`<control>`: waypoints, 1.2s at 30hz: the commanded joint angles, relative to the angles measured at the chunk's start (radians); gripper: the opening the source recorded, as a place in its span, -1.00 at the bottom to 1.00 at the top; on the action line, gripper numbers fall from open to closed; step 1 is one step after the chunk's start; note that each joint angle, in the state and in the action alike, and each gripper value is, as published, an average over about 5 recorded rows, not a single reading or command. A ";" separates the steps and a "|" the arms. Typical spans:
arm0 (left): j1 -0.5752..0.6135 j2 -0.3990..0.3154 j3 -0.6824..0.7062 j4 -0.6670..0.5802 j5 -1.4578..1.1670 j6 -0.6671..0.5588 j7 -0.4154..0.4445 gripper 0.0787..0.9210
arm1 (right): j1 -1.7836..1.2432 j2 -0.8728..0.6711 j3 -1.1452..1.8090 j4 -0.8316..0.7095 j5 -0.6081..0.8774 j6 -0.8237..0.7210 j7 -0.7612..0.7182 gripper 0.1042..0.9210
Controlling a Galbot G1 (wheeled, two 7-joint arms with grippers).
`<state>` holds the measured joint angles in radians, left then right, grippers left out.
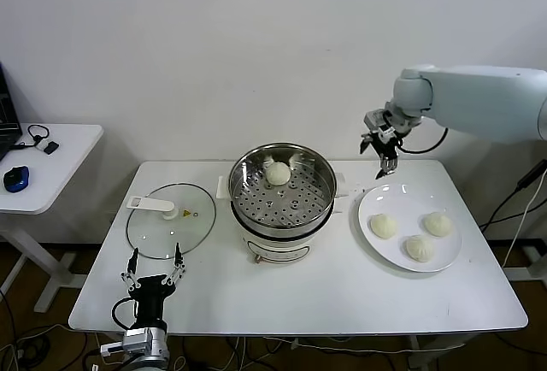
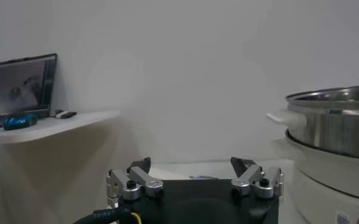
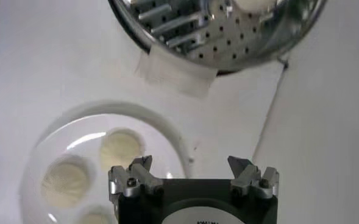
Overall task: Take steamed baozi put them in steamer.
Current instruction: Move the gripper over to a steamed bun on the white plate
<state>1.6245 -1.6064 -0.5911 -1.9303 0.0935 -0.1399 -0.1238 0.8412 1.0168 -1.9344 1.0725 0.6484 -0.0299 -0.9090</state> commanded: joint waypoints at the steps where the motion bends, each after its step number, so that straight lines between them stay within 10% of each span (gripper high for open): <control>1: -0.001 0.005 -0.001 0.016 0.006 0.000 0.001 0.77 | -0.176 -0.111 0.098 0.006 0.057 -0.228 0.004 0.76; 36: 0.000 0.009 -0.043 0.045 0.006 -0.012 -0.003 0.77 | -0.429 -0.077 0.264 -0.164 -0.096 -0.170 -0.021 0.76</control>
<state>1.6247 -1.5997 -0.6290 -1.8875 0.0989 -0.1486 -0.1255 0.4589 0.9368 -1.7068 0.9422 0.5725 -0.2017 -0.9302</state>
